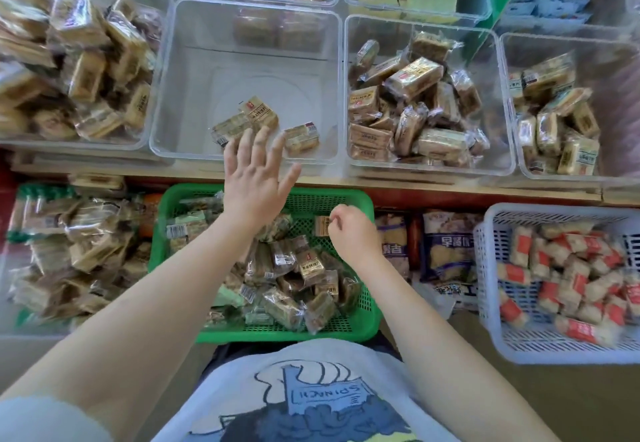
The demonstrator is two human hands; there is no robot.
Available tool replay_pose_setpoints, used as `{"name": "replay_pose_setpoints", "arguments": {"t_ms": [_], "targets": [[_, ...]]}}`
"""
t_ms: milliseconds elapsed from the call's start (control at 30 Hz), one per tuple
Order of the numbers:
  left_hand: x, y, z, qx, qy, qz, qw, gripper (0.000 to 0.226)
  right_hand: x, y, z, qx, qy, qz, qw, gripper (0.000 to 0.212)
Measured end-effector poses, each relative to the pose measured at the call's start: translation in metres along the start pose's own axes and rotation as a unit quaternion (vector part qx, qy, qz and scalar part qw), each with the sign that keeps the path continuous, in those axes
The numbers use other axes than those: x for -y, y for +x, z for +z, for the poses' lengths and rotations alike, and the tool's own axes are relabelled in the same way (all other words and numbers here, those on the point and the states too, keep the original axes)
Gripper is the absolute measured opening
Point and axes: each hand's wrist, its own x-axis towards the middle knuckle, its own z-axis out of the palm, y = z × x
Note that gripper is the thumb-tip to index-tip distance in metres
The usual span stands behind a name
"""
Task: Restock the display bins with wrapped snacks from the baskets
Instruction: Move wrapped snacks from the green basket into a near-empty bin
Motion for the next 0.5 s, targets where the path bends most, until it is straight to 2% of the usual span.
{"name": "replay_pose_setpoints", "arguments": {"t_ms": [67,300,500], "targets": [[0.001,0.001,0.004,-0.005,0.002,0.000,1.000,0.074,-0.009,0.010,0.023,0.048,-0.057,0.010,0.997,0.023],[0.004,0.006,0.016,-0.029,0.001,0.013,0.999,0.071,-0.030,0.043,0.073,0.086,-0.224,0.005,0.971,0.054],[0.006,0.006,0.019,-0.032,0.002,0.019,0.999,0.072,-0.036,0.049,0.092,0.067,-0.293,-0.011,0.954,0.043]]}}
